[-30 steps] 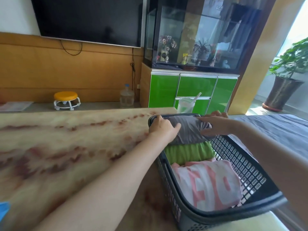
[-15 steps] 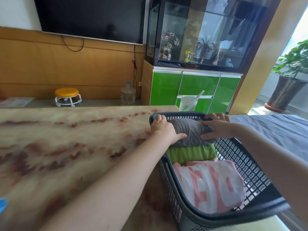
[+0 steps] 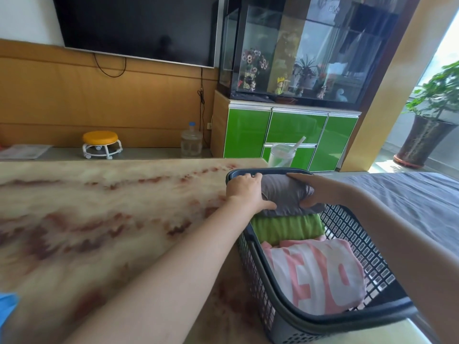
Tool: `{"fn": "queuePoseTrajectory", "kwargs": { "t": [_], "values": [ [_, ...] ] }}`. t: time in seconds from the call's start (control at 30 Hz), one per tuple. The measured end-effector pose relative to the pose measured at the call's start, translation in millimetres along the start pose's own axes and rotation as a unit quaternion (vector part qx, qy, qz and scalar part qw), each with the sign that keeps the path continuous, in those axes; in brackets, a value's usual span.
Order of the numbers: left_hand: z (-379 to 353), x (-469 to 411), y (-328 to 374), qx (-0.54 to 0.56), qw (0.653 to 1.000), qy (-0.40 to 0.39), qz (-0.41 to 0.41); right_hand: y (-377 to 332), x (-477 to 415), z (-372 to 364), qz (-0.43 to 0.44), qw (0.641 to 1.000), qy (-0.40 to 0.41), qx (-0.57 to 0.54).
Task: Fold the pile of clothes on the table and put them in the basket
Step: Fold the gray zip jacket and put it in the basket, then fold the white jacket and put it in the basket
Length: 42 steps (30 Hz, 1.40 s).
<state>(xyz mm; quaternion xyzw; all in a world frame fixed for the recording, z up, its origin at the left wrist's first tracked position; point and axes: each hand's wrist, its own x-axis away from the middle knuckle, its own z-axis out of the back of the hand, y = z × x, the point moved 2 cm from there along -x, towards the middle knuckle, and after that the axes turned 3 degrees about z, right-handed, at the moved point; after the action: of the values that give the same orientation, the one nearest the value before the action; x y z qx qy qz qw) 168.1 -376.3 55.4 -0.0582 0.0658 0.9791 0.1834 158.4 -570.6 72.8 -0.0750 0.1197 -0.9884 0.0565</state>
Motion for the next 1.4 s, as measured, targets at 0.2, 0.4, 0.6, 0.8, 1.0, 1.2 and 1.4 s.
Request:
{"fn": "queuePoseTrajectory", "kwargs": {
  "t": [0.2,0.4,0.6,0.8,1.0,1.2,1.4],
  "values": [
    [-4.0,-7.3,-0.8,0.013,1.0,0.001,-0.004,9.1,2.1,-10.4,0.004,0.999,0.004,-0.043],
    [12.2,-2.5,-3.0,0.08,0.996,-0.031,-0.001,-1.9,13.5,6.5,-0.004,0.994,0.042,-0.101],
    [43.9,29.2,-32.7,0.22,0.971,0.095,0.006,-40.3,29.6,19.0,0.025,0.984,0.1,-0.148],
    [55.1,86.2,-116.2,0.334,0.936,0.022,0.113,-149.5,37.9,7.4,0.115,0.947,0.09,-0.287],
    [44.9,177.6,-233.8,0.364,0.899,-0.017,0.241,-265.7,39.4,-60.4,0.14,0.94,-0.058,-0.306],
    [14.5,301.4,-334.2,0.359,0.874,-0.004,0.326,-359.1,55.9,-161.0,0.098,0.889,-0.166,-0.415],
    [4.4,377.8,-403.0,0.085,0.92,0.076,0.375,-434.6,63.9,-227.0,0.09,0.874,-0.244,-0.41]
  ]
}}
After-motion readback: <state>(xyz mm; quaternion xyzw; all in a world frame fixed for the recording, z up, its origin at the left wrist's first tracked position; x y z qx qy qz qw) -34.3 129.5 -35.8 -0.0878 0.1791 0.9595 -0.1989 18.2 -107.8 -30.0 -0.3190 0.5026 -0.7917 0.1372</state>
